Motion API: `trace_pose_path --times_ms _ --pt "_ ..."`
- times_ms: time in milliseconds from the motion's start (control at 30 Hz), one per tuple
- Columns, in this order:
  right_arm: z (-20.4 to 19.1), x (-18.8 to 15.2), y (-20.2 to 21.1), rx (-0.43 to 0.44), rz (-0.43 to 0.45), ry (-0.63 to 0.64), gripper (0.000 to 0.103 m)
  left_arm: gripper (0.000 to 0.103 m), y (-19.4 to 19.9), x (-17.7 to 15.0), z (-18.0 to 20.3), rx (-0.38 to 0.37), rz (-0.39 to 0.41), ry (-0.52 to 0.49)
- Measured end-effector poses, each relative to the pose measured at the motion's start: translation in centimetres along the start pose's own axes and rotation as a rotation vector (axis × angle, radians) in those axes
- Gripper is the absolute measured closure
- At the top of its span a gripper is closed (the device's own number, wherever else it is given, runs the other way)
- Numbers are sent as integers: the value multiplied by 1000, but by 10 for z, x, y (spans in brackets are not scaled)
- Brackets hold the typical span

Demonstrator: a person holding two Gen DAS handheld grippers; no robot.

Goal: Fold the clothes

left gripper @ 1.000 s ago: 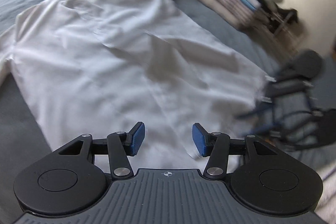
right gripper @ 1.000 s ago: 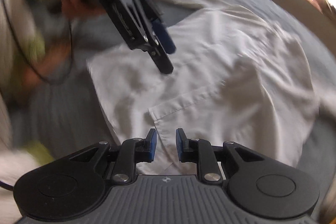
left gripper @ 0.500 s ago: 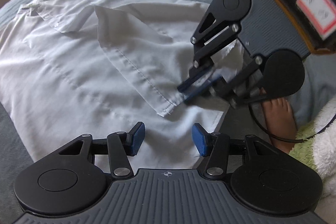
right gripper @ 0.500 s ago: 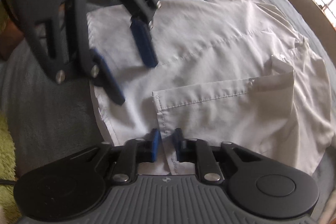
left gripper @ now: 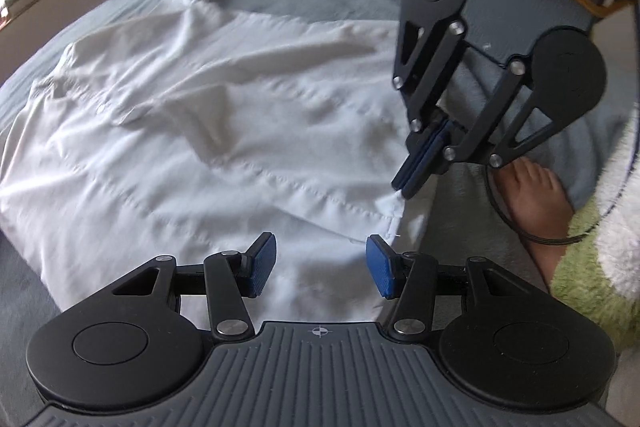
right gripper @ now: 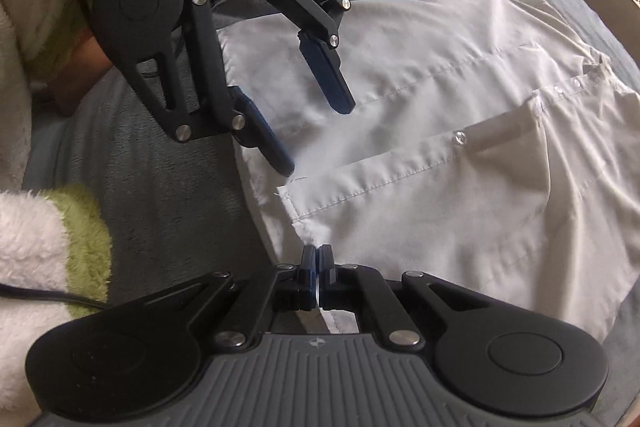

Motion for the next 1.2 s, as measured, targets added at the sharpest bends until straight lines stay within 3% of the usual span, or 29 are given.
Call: trace_pose_path --times_ms 367,567,700,800,933,1000,1200 --pt "5 -10 -4 59 20 -124 103 53 -7 9 10 -50 43 -38" --pt "12 -18 -4 20 34 -249 100 53 -29 7 18 -81 7 -59" --pt "22 -36 22 -25 67 -381 97 53 -38 3 18 -94 -21 -30" --pt "42 -64 55 -107 118 -537 89 53 -39 4 16 -102 -28 -15" --pt "77 -112 93 -265 206 -815 88 53 -41 5 15 -108 -40 9" --pt "89 -127 96 -316 224 -882 88 53 -42 7 17 -109 -44 13" --pt "111 -174 70 -496 58 -978 88 53 -42 9 20 -113 -47 14"
Point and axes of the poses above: each gripper's, at about its wrist camera, not at the fingertips, and y roughly against the way its jaws point, z to its right, x to its top, the point moved 1 cm from there along -y, roughly the way its jaws point, and after that the axes turned 4 degrees about z, right-handed, at the moved point
